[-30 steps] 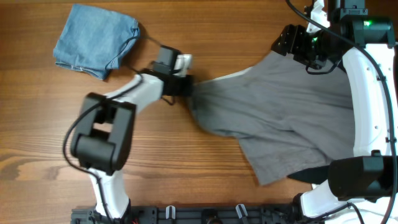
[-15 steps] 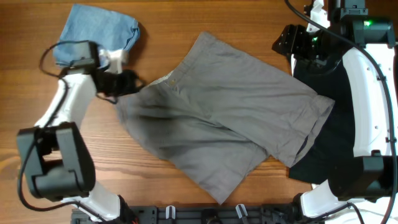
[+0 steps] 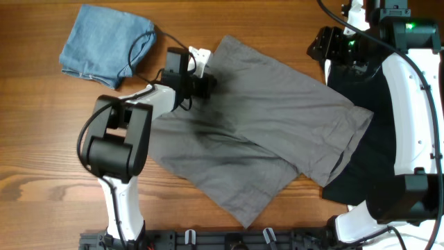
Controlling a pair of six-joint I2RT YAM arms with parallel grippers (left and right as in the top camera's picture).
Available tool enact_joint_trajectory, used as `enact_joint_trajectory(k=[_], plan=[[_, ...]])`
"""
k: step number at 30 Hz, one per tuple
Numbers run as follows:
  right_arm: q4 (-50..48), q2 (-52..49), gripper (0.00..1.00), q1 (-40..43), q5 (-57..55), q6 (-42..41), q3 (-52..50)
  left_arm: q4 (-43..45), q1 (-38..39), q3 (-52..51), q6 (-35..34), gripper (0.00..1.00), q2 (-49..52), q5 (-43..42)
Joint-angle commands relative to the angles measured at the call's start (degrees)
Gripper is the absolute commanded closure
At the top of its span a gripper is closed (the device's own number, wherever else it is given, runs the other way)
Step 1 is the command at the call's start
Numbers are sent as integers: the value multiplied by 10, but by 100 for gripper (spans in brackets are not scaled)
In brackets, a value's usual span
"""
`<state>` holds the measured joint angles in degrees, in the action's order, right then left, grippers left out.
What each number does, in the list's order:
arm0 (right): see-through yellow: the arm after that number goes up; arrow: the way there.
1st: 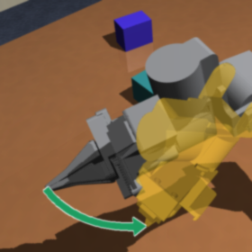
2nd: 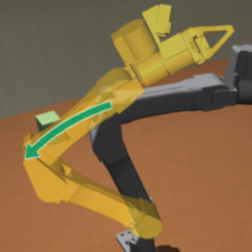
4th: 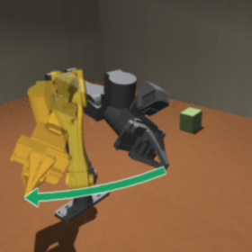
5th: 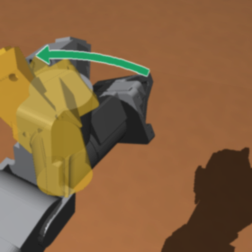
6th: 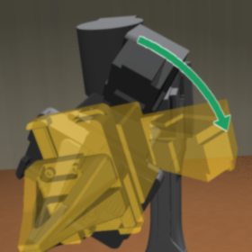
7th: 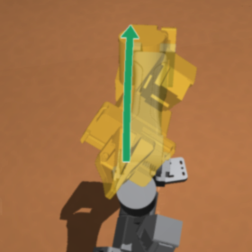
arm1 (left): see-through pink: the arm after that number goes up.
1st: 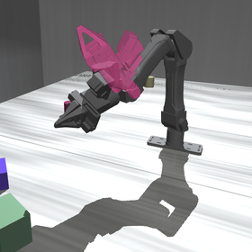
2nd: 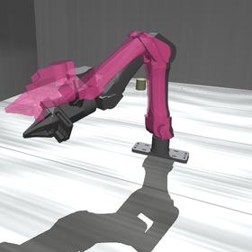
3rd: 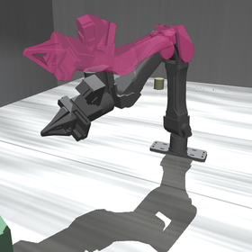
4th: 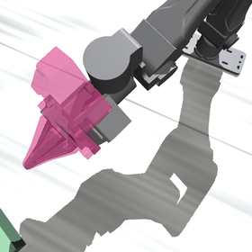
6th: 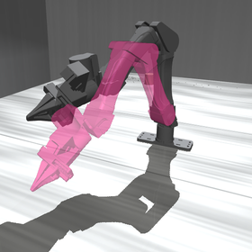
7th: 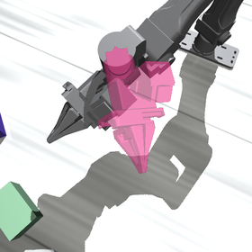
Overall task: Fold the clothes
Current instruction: 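Pull the grey shorts left off the pile and spread them flat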
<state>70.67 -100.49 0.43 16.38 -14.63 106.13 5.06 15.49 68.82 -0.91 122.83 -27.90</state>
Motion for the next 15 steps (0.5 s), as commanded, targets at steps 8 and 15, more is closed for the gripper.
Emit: enact_joint_trajectory(k=[8, 15], plan=[[40, 13, 25, -2, -56, 44, -16, -60, -174, 9, -136, 96, 42, 184], [-28, 11, 28, -4, 7, 60, -160, -57, -190, 57, -146, 85, 16, 0]])
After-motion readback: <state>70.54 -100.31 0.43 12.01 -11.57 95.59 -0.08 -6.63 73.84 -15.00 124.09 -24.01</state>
